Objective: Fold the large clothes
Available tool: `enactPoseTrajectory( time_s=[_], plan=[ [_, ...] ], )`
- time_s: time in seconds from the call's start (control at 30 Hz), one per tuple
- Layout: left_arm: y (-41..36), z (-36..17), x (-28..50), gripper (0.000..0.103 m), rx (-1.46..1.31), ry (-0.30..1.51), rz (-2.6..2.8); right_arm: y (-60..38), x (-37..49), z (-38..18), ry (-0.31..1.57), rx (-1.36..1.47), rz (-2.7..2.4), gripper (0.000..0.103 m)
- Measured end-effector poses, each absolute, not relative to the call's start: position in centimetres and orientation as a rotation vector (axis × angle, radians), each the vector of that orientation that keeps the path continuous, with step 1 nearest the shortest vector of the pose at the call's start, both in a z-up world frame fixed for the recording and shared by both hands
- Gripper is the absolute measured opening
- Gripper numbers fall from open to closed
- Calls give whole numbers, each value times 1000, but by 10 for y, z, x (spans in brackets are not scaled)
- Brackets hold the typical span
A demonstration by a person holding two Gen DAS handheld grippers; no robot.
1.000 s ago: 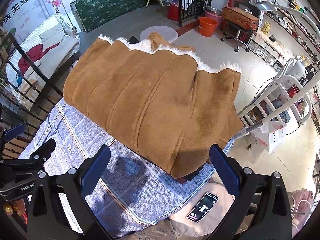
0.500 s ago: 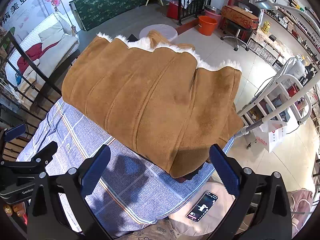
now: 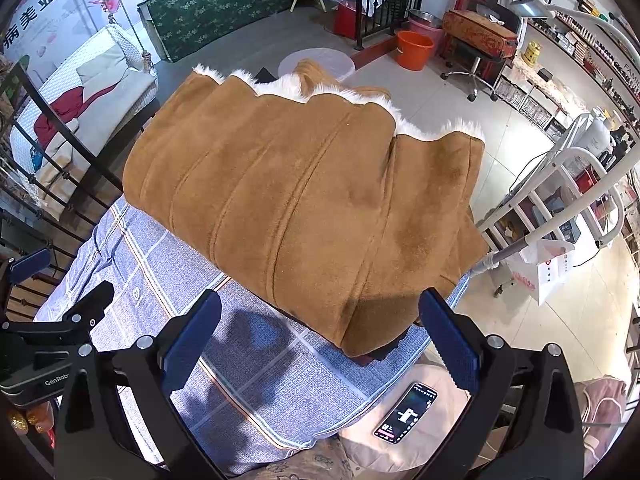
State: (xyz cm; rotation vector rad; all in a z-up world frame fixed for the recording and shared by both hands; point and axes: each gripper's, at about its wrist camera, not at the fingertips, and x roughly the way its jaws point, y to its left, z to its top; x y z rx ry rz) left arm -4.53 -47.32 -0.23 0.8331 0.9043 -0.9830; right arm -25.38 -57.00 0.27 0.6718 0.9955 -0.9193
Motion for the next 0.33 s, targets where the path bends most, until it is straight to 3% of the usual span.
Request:
enactPoseTrajectory(
  time_s=[0.33],
  plan=[
    [-475, -3, -44, 97, 851, 898, -964, -569, -253, 3, 1000, 672, -919, 98]
  ],
)
